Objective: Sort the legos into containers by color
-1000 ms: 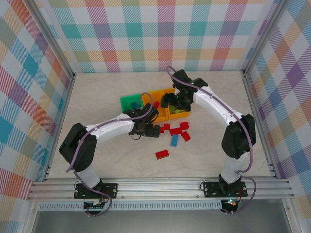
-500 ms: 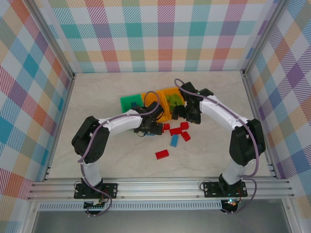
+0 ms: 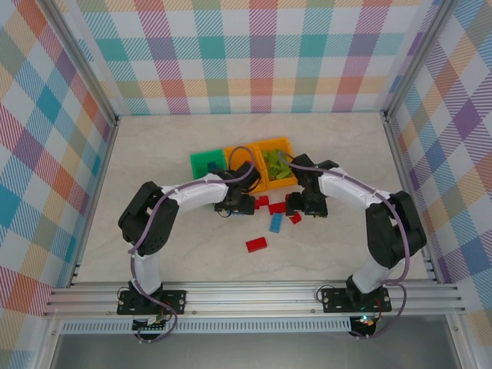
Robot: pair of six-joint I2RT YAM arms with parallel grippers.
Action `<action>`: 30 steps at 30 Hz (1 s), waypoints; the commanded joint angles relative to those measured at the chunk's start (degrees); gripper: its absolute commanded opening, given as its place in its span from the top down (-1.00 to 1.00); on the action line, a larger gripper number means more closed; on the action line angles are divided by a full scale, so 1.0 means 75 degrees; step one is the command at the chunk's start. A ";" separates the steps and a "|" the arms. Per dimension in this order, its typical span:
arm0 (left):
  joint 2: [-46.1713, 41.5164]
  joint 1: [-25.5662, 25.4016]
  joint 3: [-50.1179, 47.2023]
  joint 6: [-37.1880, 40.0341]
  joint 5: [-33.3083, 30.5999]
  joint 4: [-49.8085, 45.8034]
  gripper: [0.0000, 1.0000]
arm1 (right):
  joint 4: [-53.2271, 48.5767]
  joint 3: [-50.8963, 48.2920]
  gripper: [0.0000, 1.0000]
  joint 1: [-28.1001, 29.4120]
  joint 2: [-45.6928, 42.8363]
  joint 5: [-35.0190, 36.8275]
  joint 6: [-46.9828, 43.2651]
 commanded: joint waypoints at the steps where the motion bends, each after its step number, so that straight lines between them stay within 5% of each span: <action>1: -0.0010 -0.0111 0.0113 -0.0139 -0.0127 -0.0155 -0.61 | 0.0322 -0.0227 -0.53 -0.0026 -0.0268 0.0127 -0.0553; 16: -0.0061 -0.0110 0.0095 -0.0270 -0.0208 -0.0169 -0.14 | 0.0566 0.0079 -0.52 -0.0016 0.0510 -0.0052 -0.1955; 30: -0.1469 -0.0085 0.0324 -0.0599 -0.0565 -0.0968 -0.12 | 0.0734 0.0156 -0.52 0.0112 0.1022 -0.0145 -0.2529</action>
